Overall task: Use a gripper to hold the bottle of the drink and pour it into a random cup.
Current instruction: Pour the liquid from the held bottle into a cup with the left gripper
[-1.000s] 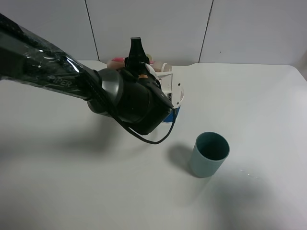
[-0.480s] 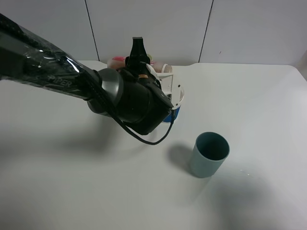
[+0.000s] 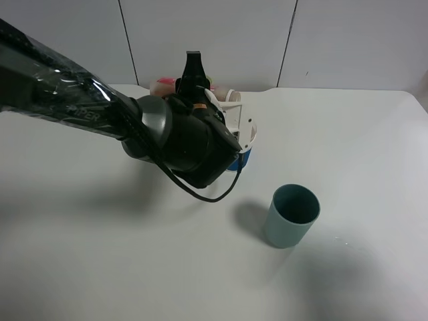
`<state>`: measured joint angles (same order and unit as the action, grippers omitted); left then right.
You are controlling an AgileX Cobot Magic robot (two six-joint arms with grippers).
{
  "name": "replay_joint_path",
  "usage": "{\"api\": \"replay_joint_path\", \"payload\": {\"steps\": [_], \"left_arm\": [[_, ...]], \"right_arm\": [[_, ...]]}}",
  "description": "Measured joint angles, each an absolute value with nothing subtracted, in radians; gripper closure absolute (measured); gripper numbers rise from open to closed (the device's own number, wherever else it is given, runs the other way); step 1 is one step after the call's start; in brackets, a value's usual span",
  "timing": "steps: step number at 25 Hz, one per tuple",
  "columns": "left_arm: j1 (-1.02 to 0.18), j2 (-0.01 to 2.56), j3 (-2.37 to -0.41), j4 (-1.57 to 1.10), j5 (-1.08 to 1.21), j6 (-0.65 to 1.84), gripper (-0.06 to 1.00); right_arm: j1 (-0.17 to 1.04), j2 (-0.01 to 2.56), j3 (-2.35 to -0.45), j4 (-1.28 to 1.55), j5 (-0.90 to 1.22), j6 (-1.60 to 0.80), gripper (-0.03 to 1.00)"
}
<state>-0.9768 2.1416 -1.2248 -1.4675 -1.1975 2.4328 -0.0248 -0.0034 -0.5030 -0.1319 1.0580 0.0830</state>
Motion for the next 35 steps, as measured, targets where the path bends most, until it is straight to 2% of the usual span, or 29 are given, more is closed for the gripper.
{"api": "replay_joint_path", "payload": {"steps": [35], "left_arm": [[-0.977,2.142,-1.225,-1.449,-1.198,2.463,0.58]], "right_arm": [[-0.025,-0.003,-0.503,-0.132,1.058,0.083,0.33]]}}
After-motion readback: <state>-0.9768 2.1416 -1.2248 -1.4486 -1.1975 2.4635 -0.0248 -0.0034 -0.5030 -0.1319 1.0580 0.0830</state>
